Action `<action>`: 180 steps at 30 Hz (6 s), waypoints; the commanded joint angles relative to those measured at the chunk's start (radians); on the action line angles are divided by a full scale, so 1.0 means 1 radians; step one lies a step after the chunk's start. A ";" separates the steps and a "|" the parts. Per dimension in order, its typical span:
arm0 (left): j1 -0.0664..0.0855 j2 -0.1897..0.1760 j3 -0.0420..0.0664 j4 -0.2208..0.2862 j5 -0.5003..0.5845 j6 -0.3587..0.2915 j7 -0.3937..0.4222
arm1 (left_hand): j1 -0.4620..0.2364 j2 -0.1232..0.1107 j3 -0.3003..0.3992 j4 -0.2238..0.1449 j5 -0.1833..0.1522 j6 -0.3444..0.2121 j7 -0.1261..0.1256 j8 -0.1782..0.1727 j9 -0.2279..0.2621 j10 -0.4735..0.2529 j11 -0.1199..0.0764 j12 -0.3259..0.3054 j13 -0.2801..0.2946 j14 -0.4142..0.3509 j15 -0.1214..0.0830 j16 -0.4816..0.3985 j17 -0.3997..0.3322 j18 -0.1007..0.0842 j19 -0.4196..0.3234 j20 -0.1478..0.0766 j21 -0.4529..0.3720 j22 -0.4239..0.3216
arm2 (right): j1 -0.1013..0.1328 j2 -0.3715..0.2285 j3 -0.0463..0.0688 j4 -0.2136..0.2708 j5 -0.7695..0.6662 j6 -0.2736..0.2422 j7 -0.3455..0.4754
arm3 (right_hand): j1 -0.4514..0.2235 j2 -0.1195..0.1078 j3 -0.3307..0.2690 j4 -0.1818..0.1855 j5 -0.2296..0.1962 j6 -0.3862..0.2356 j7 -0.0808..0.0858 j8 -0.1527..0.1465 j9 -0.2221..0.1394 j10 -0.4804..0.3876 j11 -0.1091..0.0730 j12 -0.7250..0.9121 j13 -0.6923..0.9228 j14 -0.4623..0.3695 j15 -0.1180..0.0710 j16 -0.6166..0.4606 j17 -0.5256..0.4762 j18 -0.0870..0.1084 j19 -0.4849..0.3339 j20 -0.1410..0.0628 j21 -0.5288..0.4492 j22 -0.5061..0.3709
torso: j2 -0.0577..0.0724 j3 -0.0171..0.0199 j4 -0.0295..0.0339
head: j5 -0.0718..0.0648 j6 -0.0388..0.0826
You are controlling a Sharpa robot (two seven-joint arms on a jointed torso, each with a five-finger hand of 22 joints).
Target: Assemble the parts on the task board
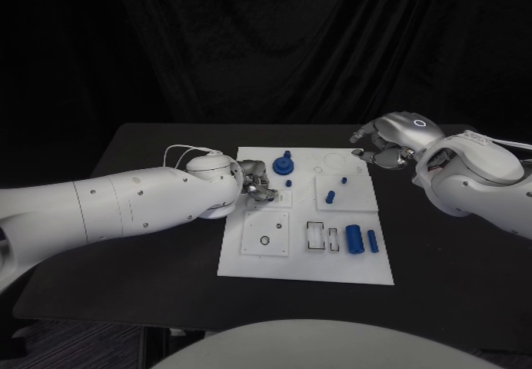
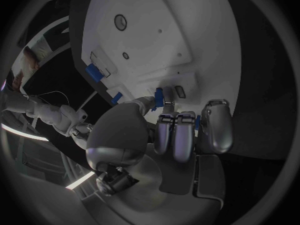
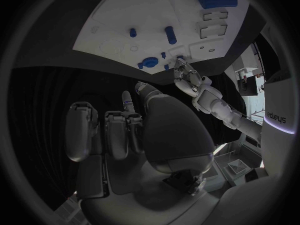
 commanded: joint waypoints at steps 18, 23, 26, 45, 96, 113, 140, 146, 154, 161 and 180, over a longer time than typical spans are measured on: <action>-0.010 -0.001 -0.002 -0.003 0.001 0.006 0.007 | -0.083 0.009 -0.064 0.057 -0.164 0.014 0.010 -0.045 0.013 0.104 0.007 0.003 0.263 0.107 0.006 0.003 0.263 0.006 -0.013 0.008 -0.016 -0.004 | -0.003 -0.001 0.001 -0.001 -0.004 0.020 -0.028 | 0.011 0.001 0.006 -0.002 0.008 0.001 -0.003 -0.004 -0.002 0.102 0.003 0.003 0.263 0.094 0.003 -0.007 0.224 0.017 0.022 0.005 -0.009 0.199 | 0.000 0.0004 -0.0014 | 0.002 0.000; -0.011 -0.001 -0.002 -0.004 0.001 0.003 0.012 | -0.163 0.021 -0.144 0.062 -0.225 0.025 0.013 -0.075 0.013 0.104 0.010 0.003 0.263 0.107 0.008 0.003 0.263 0.007 -0.013 0.011 -0.021 -0.002 | -0.004 0.000 0.001 -0.001 -0.004 0.023 -0.029 | 0.011 0.001 0.006 -0.002 0.009 0.001 -0.003 -0.004 -0.003 0.102 0.003 0.003 0.263 0.094 0.003 -0.008 0.223 0.017 0.022 0.005 -0.011 0.198 | 0.000 0.0002 -0.0020 | 0.002 0.000; -0.011 -0.002 -0.002 -0.004 0.001 0.002 0.013 | -0.192 0.026 -0.172 0.063 -0.250 0.030 0.013 -0.084 0.014 0.104 0.011 0.003 0.263 0.107 0.008 0.003 0.263 0.006 -0.012 0.012 -0.022 0.000 | -0.004 0.000 0.001 -0.001 -0.004 0.024 -0.029 | 0.011 0.001 0.006 -0.002 0.009 0.001 -0.003 -0.004 -0.003 0.102 0.003 0.003 0.263 0.094 0.003 -0.008 0.223 0.017 0.022 0.005 -0.011 0.198 | 0.000 0.0002 -0.0011 | 0.000 0.000; -0.013 -0.004 -0.002 -0.012 0.009 -0.011 0.032 | -0.290 0.072 -0.278 0.065 -0.317 0.047 0.014 -0.108 0.035 0.104 0.011 0.003 0.263 0.107 0.010 0.003 0.263 0.007 -0.009 0.013 -0.028 0.008 | -0.005 0.000 0.001 -0.002 -0.004 0.029 -0.030 | 0.006 0.002 0.008 0.001 0.011 0.002 -0.002 -0.005 -0.004 0.102 0.003 0.003 0.263 0.094 0.003 -0.009 0.223 0.017 0.021 0.004 -0.012 0.198 | 0.001 0.0005 -0.0012 | 0.000 0.000; -0.013 -0.012 -0.002 -0.020 0.081 -0.027 0.074 | -0.130 0.193 -0.347 0.056 -0.031 0.043 -0.020 0.023 0.230 0.104 -0.017 0.003 0.263 0.107 -0.014 0.003 0.263 0.003 0.007 -0.009 -0.031 0.048 | -0.005 -0.003 0.001 -0.001 -0.004 0.044 -0.038 | -0.003 0.011 0.018 0.007 0.023 0.005 -0.001 -0.005 -0.006 0.102 0.004 0.003 0.263 0.094 0.004 -0.008 0.223 0.017 0.021 0.004 -0.013 0.198 | 0.001 0.0006 -0.0014 | -0.001 0.000; -0.013 -0.043 -0.002 0.014 0.066 -0.152 0.163 | -0.130 0.115 -0.407 0.064 -0.181 0.029 -0.007 -0.020 0.215 0.104 -0.007 0.003 0.263 0.107 -0.007 0.003 0.263 0.003 0.009 -0.004 -0.039 0.056 | -0.006 -0.009 0.001 0.001 -0.004 0.045 -0.040 | -0.004 0.011 0.019 0.007 0.024 0.006 0.000 -0.005 -0.006 0.102 0.004 0.003 0.263 0.094 0.004 -0.009 0.223 0.017 0.022 0.005 -0.013 0.198 | 0.001 0.0003 -0.0010 | -0.001 0.000; -0.013 -0.090 -0.002 0.098 0.054 -0.105 0.039 | -0.001 0.102 -0.390 0.052 -0.034 0.039 -0.002 -0.108 0.152 0.104 -0.003 0.003 0.263 0.107 -0.004 0.003 0.263 0.003 0.015 0.000 -0.046 0.066 | -0.008 -0.017 0.001 0.003 -0.004 0.053 -0.045 | -0.008 0.010 0.020 0.009 0.025 0.008 0.000 -0.004 -0.007 0.102 0.005 0.003 0.263 0.094 0.004 -0.009 0.223 0.017 0.021 0.005 -0.014 0.197 | 0.001 0.0002 -0.0012 | -0.001 0.000; -0.014 -0.089 -0.002 0.095 0.032 -0.104 0.036 | 0.005 0.098 -0.388 0.052 -0.032 0.035 -0.002 -0.111 0.152 0.104 -0.003 0.003 0.263 0.107 -0.004 0.003 0.263 0.003 0.015 0.000 -0.046 0.067 | -0.009 -0.017 0.001 0.003 -0.004 0.056 -0.046 | -0.008 0.010 0.020 0.009 0.025 0.008 0.000 -0.004 -0.007 0.102 0.005 0.003 0.263 0.094 0.004 -0.009 0.223 0.017 0.021 0.005 -0.014 0.197 | 0.001 0.0003 -0.0012 | 0.000 0.000; -0.014 -0.080 -0.002 0.083 0.026 -0.100 0.038 | 0.010 0.094 -0.385 0.055 -0.038 0.016 0.004 -0.117 0.158 0.104 0.000 0.003 0.263 0.107 -0.002 0.003 0.263 0.003 0.015 0.001 -0.048 0.066 | -0.009 -0.015 0.001 0.003 -0.004 0.060 -0.048 | -0.009 0.009 0.020 0.010 0.025 0.010 0.000 -0.004 -0.007 0.102 0.005 0.003 0.263 0.094 0.004 -0.009 0.223 0.017 0.021 0.005 -0.015 0.197 | 0.001 0.0014 -0.0019 | 0.000 0.000; -0.015 -0.073 -0.002 0.073 0.025 -0.099 0.040 | 0.018 0.091 -0.381 0.055 -0.039 -0.006 0.009 -0.118 0.170 0.104 0.005 0.003 0.263 0.107 0.001 0.003 0.263 0.003 0.015 0.003 -0.051 0.066 | -0.009 -0.015 0.001 0.003 -0.004 0.063 -0.049 | -0.009 0.009 0.020 0.010 0.025 0.010 0.000 -0.004 -0.007 0.102 0.005 0.003 0.263 0.094 0.004 -0.009 0.223 0.017 0.021 0.005 -0.015 0.197 | 0.001 0.0015 -0.0020 | 0.000 0.000; -0.018 -0.062 -0.002 0.063 0.027 -0.070 0.036 | 0.016 0.092 -0.377 0.059 -0.069 -0.101 0.028 -0.070 0.256 0.104 0.022 0.003 0.263 0.107 0.017 0.003 0.263 0.004 0.014 0.018 -0.059 0.070 | -0.009 -0.012 0.001 0.000 -0.004 0.072 -0.053 | -0.010 0.009 0.021 0.010 0.026 0.011 -0.001 -0.003 -0.007 0.102 0.005 0.003 0.263 0.094 0.004 -0.009 0.222 0.017 0.021 0.005 -0.015 0.197 | 0.001 0.0014 -0.0019 | 0.001 0.000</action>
